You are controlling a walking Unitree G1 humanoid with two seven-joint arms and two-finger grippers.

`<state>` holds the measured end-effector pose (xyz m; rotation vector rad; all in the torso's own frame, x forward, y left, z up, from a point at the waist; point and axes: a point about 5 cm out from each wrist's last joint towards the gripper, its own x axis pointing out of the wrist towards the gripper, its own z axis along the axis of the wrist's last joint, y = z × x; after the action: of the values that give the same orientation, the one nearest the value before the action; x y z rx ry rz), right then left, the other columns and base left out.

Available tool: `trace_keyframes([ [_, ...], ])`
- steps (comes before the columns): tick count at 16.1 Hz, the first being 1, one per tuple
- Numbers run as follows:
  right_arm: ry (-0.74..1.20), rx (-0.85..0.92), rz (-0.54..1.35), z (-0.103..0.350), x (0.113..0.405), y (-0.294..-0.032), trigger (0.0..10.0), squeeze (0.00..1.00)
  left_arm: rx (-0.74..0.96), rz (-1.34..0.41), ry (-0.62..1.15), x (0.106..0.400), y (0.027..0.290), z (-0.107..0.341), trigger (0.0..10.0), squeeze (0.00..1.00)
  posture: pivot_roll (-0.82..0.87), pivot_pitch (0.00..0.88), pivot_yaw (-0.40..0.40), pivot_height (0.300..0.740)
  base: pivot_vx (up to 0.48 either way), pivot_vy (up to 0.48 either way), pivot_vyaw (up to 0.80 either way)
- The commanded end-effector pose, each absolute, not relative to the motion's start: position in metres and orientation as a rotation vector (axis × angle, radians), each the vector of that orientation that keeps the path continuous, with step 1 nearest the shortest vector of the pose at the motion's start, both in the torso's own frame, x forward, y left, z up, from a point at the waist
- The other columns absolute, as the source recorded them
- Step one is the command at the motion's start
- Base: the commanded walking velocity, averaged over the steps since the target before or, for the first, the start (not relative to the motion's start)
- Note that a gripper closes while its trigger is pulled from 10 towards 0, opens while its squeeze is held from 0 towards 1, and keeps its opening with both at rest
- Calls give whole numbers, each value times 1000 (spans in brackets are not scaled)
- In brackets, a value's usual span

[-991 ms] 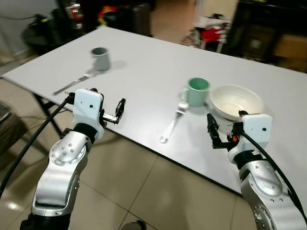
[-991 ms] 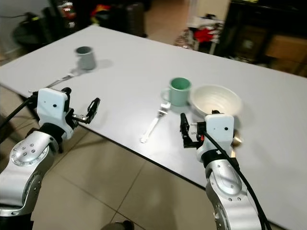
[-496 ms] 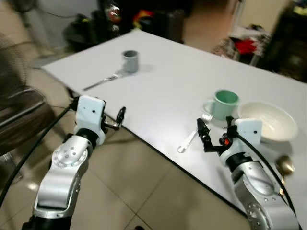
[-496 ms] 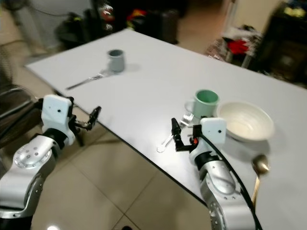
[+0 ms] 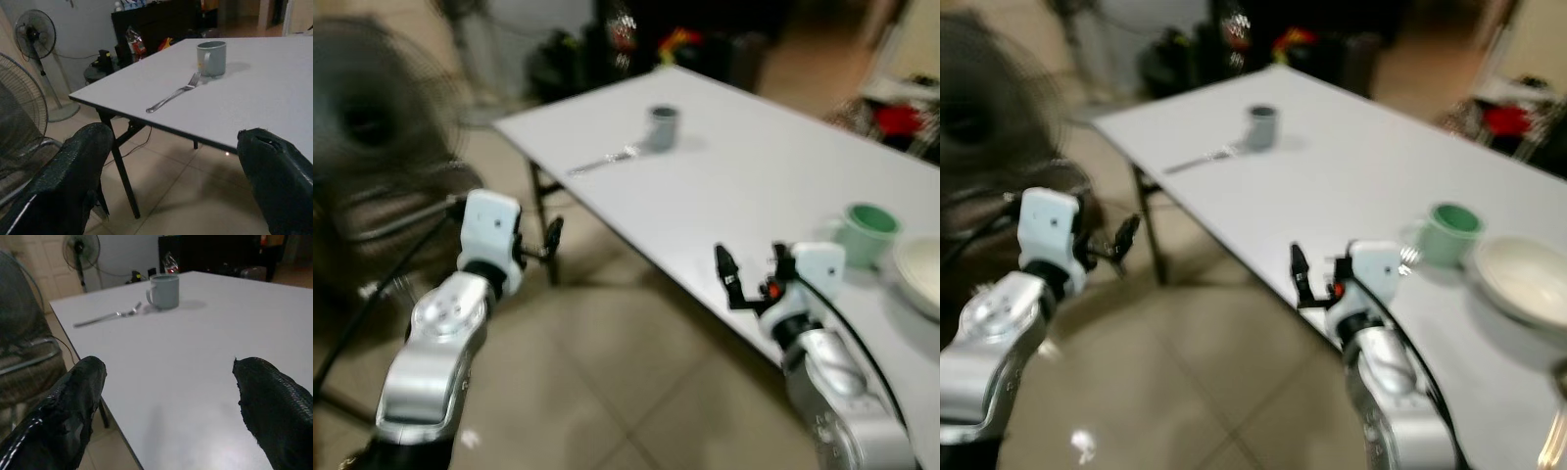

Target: Setting the table

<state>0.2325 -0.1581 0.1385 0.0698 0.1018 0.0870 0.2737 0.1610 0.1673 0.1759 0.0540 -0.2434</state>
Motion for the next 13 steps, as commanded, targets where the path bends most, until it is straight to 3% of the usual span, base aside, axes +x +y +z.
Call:
trace_keyframes([
  [1,91,84,88,140,233,-157,10000,1000,191,-238,49,273,165,170,10000,0,-16,0,17,740,0,322,800],
  [6,84,93,77,139,232,-156,10000,1000,196,-243,50,275,167,171,10000,0,-15,0,17,740,0,321,800],
  [13,91,87,67,138,233,-158,10000,1000,191,-244,55,273,167,169,10000,0,-9,0,4,740,0,323,0],
])
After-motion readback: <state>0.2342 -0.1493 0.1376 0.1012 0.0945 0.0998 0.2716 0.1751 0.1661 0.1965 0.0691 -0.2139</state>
